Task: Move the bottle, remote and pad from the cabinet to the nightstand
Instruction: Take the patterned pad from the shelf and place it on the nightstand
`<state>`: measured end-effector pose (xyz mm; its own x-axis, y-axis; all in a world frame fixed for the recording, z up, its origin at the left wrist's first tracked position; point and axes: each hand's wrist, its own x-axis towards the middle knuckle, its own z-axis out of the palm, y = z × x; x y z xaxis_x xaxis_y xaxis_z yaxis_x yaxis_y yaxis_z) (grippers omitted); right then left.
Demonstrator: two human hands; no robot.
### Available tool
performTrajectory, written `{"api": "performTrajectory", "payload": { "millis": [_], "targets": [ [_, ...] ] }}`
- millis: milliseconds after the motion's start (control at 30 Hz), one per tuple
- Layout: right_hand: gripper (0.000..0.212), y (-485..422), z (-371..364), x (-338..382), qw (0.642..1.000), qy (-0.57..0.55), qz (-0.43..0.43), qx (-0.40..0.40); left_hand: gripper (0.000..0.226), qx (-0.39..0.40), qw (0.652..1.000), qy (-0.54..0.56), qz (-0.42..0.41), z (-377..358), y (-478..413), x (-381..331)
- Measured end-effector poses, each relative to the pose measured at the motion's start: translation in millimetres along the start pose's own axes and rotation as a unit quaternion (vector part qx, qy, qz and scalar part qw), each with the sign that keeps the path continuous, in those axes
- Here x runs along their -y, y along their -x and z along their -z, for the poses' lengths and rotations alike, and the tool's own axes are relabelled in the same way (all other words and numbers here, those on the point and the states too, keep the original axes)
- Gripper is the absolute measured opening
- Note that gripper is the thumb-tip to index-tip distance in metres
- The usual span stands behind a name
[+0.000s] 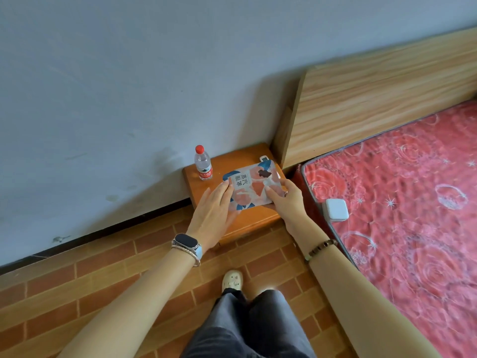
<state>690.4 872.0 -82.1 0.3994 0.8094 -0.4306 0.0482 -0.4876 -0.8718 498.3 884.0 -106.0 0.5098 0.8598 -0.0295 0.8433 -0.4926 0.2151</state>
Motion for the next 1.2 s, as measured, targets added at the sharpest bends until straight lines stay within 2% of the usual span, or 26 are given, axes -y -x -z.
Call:
{"api": "performTrajectory", "payload": {
  "millis": [100, 233, 500, 633, 767, 900, 1067, 1200],
  "targets": [
    [0.039, -27, -5, -3, 0.999, -0.01, -0.027, 0.018, 0.063, 0.023, 0.999, -0.031, -0.009, -15, -22, 9],
    [0.041, -70, -11, -9, 0.997, 0.004, -0.061, 0.037, 0.062, 0.048, 0.998, -0.027, 0.018, -35, -48, 14],
    [0.036, -175, -11, -25, 0.99, 0.067, -0.082, 0.096, 0.068, 0.074, 0.997, -0.011, 0.035, -96, -95, 20],
    [0.034, -226, -26, -55, 0.984, 0.102, -0.094, 0.112, 0.068, 0.088, 0.995, 0.01, 0.042, -142, -120, 23],
    [0.036, -263, -51, -96, 0.974, 0.124, -0.145, 0.125, 0.066, 0.098, 0.993, 0.03, 0.062, -192, -140, 38],
    [0.027, -293, -73, -136, 0.964, 0.145, -0.172, 0.141, 0.061, 0.084, 0.994, 0.039, 0.065, -241, -152, 58],
    [0.03, -326, -96, -174, 0.959, 0.196, -0.151, 0.14, 0.059, 0.092, 0.992, 0.049, 0.072, -282, -165, 82],
    [0.033, -336, -103, -179, 0.959, 0.22, -0.134, 0.115, 0.063, 0.153, 0.982, 0.059, 0.092, -301, -171, 93]
  ]
}}
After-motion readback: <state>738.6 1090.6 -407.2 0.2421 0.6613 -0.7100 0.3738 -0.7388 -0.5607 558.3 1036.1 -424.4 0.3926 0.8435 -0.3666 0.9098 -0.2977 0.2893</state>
